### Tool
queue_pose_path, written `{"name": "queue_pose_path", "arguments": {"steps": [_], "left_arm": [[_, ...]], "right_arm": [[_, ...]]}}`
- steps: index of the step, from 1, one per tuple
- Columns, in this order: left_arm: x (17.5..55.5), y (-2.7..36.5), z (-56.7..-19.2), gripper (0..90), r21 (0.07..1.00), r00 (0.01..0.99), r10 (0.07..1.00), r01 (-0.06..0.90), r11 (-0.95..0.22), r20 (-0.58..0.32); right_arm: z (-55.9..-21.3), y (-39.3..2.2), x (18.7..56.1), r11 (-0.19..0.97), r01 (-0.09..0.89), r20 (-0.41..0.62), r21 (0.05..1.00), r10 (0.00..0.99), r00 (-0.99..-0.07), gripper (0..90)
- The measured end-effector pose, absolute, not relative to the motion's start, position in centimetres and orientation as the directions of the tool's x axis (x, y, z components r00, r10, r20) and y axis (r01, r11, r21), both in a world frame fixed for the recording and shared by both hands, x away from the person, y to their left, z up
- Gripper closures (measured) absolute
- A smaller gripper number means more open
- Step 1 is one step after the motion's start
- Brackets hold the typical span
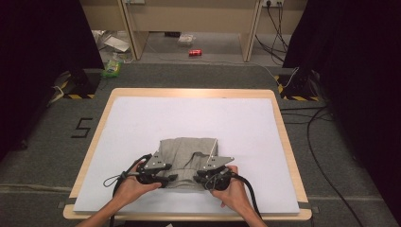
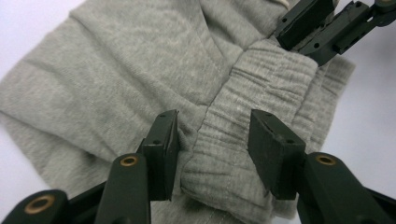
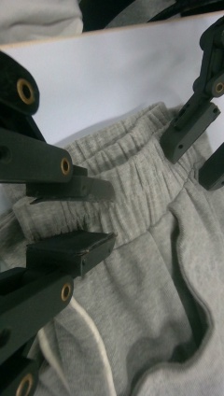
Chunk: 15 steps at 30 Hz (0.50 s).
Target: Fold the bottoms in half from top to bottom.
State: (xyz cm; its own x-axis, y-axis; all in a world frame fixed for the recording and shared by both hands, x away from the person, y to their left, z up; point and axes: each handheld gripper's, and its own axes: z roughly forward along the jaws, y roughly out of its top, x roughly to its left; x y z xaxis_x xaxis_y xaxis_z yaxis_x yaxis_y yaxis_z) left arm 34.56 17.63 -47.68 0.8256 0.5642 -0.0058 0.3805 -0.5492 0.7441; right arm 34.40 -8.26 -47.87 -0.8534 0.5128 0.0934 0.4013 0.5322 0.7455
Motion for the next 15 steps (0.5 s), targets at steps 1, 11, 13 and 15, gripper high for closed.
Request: {"name": "queue_pose_path", "arguments": {"steps": [1,11,13,15], "left_arm": [[34.5,17.6,-47.9,52.6,0.748,0.821,0.571,0.384,-0.541,-0.009],[34.6,18.1,-47.2,46.5,0.765,0.81,0.585,0.4,-0.504,-0.038],[34.9,18.6,-46.8,43.9,0.776,0.801,0.594,0.418,-0.473,-0.07],[35.1,19.0,-46.3,43.5,0.787,0.794,0.603,0.418,-0.454,-0.075]], "right_arm": [[-48.0,-8.1,34.4,0.534,0.4,0.091,0.745,0.512,-0.854,73.3],[-47.3,-8.1,34.4,0.502,0.42,0.123,0.756,0.52,-0.845,56.4],[-46.8,-8.3,34.5,0.483,0.408,0.114,0.774,0.528,-0.842,53.9],[-46.1,-8.6,34.7,0.457,0.402,0.111,0.794,0.541,-0.833,52.9]]}}
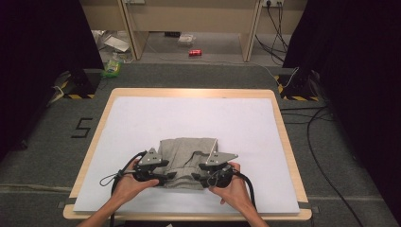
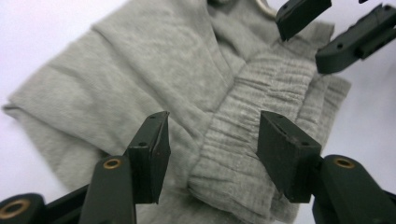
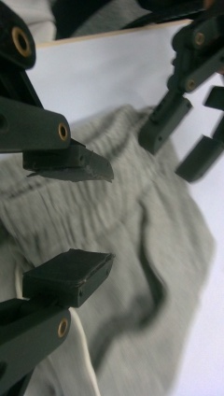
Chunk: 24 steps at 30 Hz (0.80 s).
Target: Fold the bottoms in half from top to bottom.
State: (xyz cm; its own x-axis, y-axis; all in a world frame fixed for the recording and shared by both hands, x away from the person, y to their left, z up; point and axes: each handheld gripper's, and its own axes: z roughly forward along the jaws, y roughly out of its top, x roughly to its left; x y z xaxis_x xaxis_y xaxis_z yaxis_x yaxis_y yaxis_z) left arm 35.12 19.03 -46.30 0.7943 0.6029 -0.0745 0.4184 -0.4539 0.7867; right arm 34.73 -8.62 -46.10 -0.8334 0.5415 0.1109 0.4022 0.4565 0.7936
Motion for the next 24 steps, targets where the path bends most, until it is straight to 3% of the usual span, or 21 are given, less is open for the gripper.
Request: {"name": "queue_pose_path", "arguments": {"steps": [9,24], "left_arm": [[36.4,20.7,-44.3,38.6,0.812,0.77,0.625,0.441,-0.382,-0.124],[39.8,22.4,-44.1,38.9,0.815,0.674,0.725,0.494,-0.303,-0.139]], "right_arm": [[-44.5,-9.6,36.3,0.412,0.407,0.098,0.815,0.595,-0.798,50.9],[-44.1,-10.7,39.2,0.389,0.456,0.092,0.8,0.672,-0.735,47.1]]}}
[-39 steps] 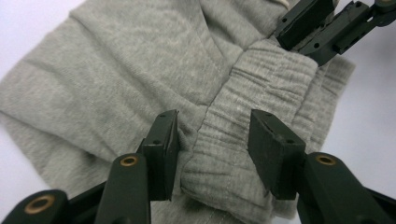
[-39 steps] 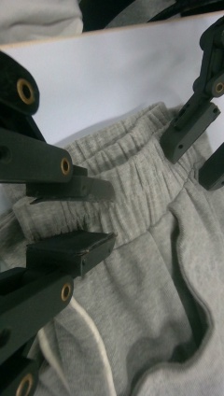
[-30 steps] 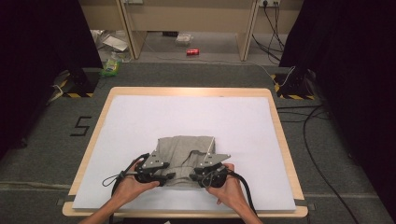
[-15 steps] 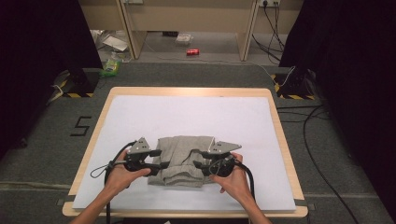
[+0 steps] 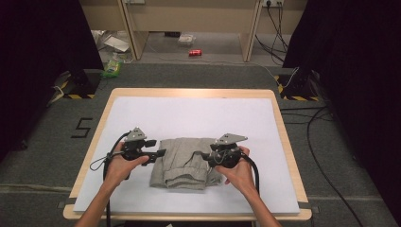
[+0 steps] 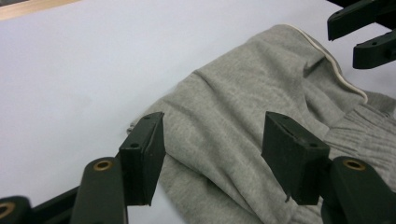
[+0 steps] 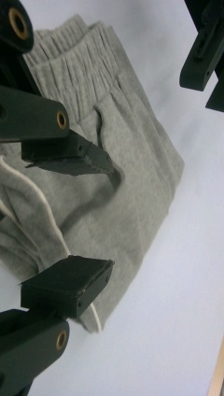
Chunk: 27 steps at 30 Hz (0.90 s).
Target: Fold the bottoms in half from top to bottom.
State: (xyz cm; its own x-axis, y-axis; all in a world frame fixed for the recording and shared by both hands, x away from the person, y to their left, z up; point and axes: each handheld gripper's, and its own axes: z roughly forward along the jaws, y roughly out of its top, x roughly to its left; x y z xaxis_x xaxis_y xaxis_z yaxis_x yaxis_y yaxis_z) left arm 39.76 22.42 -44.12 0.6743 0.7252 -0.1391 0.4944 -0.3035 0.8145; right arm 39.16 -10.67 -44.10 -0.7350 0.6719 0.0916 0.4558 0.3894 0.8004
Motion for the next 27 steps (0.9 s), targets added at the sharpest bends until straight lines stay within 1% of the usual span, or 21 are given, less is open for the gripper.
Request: {"name": "queue_pose_path", "arguments": {"steps": [9,17,27], "left_arm": [[40.9,22.8,-44.8,38.8,0.797,0.651,0.74,0.532,-0.288,-0.168],[42.0,22.8,-45.4,37.6,0.781,0.642,0.747,0.551,-0.295,-0.171],[44.0,22.8,-45.5,33.1,0.767,0.622,0.763,0.573,-0.289,-0.176]], "right_arm": [[-43.9,-11.4,40.1,0.377,0.473,0.089,0.797,0.701,-0.708,45.9],[-44.0,-11.7,41.4,0.377,0.492,0.084,0.785,0.722,-0.687,43.0],[-44.2,-12.5,43.0,0.353,0.523,0.094,0.776,0.755,-0.649,38.6]]}}
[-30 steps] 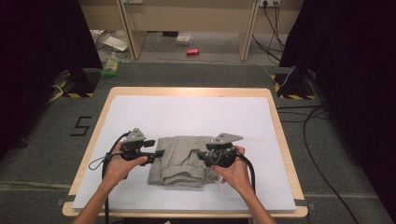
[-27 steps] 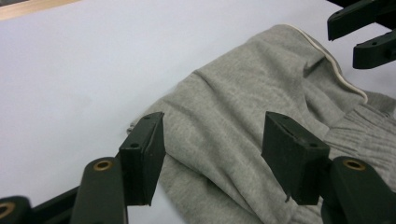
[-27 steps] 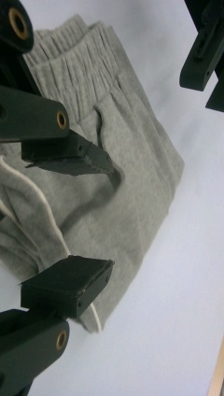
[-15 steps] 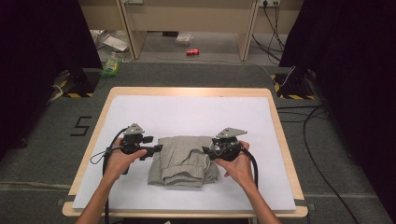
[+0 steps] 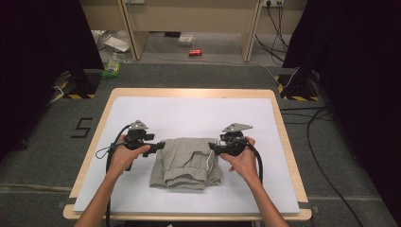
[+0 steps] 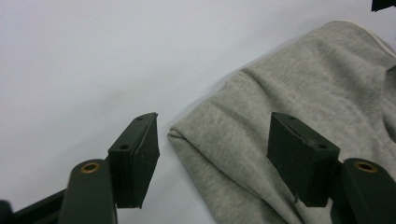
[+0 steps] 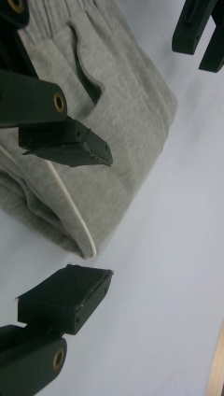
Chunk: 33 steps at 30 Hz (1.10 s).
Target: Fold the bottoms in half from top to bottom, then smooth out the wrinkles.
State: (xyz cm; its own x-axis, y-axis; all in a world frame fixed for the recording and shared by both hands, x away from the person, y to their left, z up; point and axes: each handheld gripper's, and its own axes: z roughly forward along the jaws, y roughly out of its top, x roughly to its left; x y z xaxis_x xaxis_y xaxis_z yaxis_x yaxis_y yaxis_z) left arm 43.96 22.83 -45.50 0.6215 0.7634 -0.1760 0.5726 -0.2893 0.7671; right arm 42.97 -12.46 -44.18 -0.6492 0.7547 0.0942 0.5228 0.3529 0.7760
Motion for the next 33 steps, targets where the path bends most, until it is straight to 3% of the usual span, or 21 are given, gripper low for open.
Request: {"name": "queue_pose_path", "arguments": {"steps": [33], "left_arm": [[45.2,21.2,-48.1,30.3,0.697,0.636,0.751,0.62,-0.36,-0.179]], "right_arm": [[-45.8,-12.3,45.5,0.358,0.561,0.104,0.746,0.77,-0.629,37.3]]}}
